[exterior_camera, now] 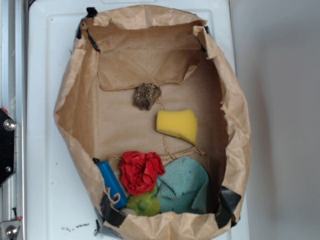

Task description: Grab the green sponge.

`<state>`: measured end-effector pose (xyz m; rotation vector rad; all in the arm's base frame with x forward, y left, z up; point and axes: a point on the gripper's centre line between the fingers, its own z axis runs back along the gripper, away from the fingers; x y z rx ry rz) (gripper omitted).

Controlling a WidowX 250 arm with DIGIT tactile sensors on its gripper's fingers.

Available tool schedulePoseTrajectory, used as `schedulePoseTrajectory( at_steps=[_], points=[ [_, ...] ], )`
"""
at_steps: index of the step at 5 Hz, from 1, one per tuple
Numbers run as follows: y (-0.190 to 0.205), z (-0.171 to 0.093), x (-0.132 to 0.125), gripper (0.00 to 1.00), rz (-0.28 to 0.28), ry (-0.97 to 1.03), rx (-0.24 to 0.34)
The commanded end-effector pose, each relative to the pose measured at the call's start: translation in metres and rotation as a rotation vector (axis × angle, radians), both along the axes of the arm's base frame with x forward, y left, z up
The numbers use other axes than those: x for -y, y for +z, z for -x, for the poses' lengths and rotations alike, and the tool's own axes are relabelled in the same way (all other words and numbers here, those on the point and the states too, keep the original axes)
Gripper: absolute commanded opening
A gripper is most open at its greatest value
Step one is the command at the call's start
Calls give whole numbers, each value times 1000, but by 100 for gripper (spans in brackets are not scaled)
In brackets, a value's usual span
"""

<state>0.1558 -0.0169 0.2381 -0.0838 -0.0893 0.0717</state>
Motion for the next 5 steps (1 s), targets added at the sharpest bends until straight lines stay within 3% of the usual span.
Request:
schedulePoseTrajectory(
  at_steps=[1,2,3,4,5],
  points=[
    [-4,-86,-24,100,21,32,63],
    [-43,-121,-45,100,-11,12,77],
    [-76,-141,-48,100,-28,-4,113],
    [-97,-151,-49,100,-41,-19,123],
    [-112,-141,-50,100,-113,-11,120]
  ],
)
